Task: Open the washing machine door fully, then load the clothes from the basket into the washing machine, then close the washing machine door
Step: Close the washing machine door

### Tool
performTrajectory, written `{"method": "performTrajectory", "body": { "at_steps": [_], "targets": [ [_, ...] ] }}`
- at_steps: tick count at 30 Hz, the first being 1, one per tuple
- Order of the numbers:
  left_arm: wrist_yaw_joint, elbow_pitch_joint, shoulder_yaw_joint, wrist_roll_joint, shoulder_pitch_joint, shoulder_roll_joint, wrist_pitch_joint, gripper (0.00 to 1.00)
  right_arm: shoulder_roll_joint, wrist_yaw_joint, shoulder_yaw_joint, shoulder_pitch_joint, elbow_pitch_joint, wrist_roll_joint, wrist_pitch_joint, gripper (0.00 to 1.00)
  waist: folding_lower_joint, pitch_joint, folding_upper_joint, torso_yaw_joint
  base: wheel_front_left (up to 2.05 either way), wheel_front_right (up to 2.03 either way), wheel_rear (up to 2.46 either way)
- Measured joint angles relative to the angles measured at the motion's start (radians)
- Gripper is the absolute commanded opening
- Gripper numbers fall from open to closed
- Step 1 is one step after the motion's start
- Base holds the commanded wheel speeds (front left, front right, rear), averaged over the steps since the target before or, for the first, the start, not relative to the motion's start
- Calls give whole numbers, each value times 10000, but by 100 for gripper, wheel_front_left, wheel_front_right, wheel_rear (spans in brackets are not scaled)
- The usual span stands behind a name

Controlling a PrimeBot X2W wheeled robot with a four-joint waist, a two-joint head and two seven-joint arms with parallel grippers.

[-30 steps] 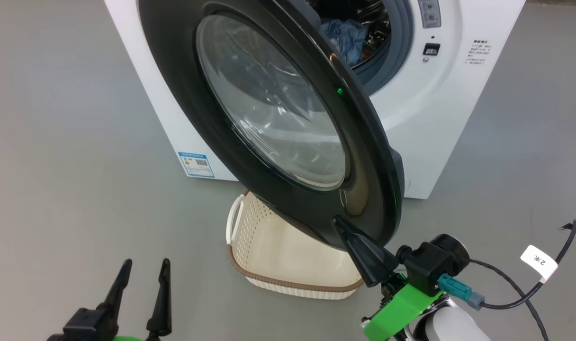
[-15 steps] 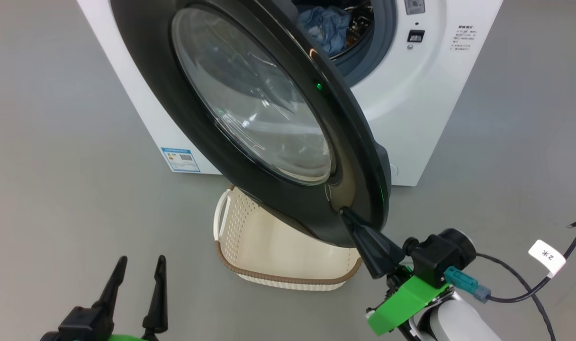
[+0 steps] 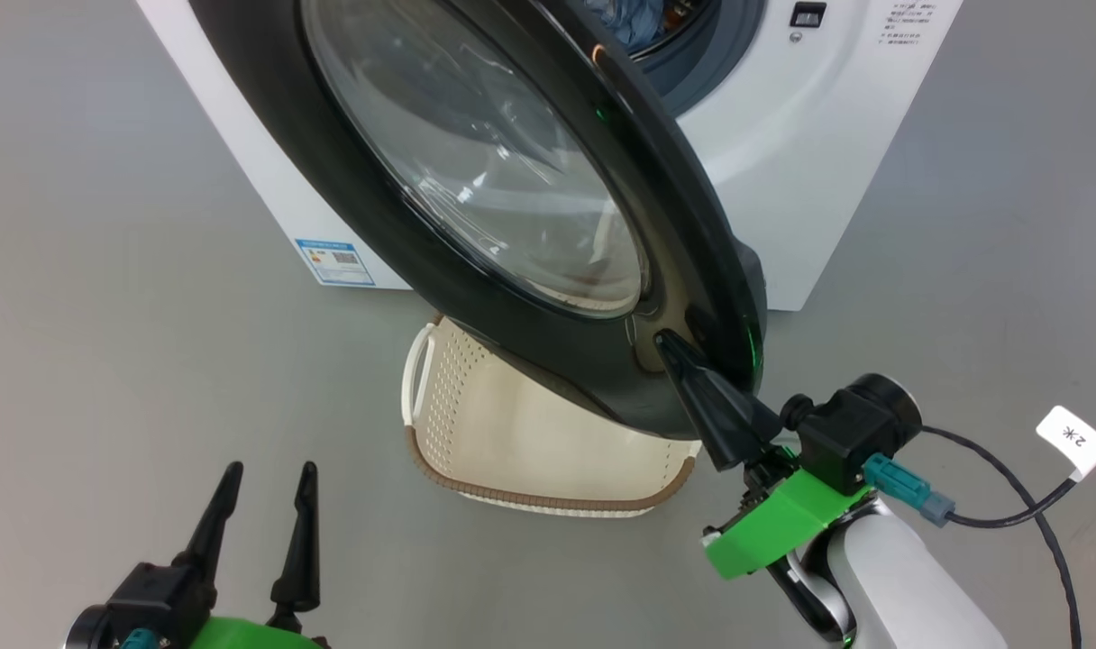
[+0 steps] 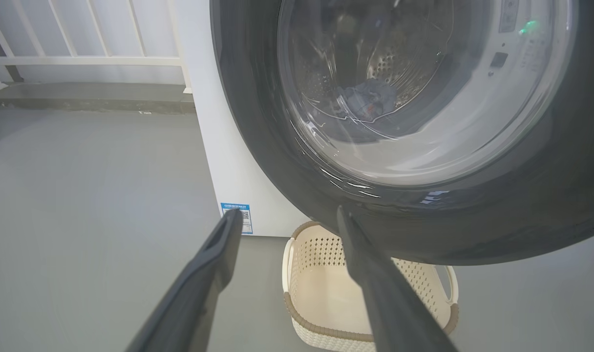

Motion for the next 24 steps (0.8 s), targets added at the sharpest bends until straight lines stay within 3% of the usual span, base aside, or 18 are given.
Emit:
{"method": "performTrajectory", "body": {
  "at_steps": [24],
  "targets": [
    [0,-265,219,6,-506,0,-27,100,-349,29,-313,-1659,-104,-186,0,0,0,1152,0,-468,0,0,0]
  ]
}}
